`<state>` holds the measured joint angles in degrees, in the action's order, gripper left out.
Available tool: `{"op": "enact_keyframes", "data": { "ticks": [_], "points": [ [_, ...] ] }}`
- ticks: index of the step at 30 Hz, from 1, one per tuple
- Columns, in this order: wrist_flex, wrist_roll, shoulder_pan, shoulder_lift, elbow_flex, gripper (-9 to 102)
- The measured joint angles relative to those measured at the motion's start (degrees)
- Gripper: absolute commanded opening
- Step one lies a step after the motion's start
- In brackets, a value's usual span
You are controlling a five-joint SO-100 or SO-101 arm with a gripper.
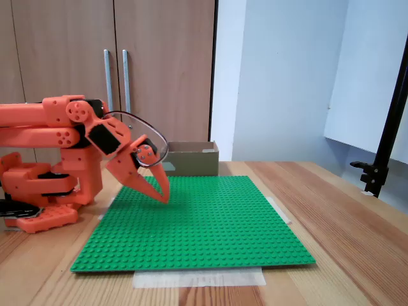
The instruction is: Pick the red lego block and put it in the box.
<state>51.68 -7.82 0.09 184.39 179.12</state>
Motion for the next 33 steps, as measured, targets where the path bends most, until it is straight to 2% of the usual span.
{"op": "enact_keyframes", "data": {
  "ticks": [33],
  "points": [
    [0.0,1.1,0.0,0.0,0.7,-1]
  ]
}}
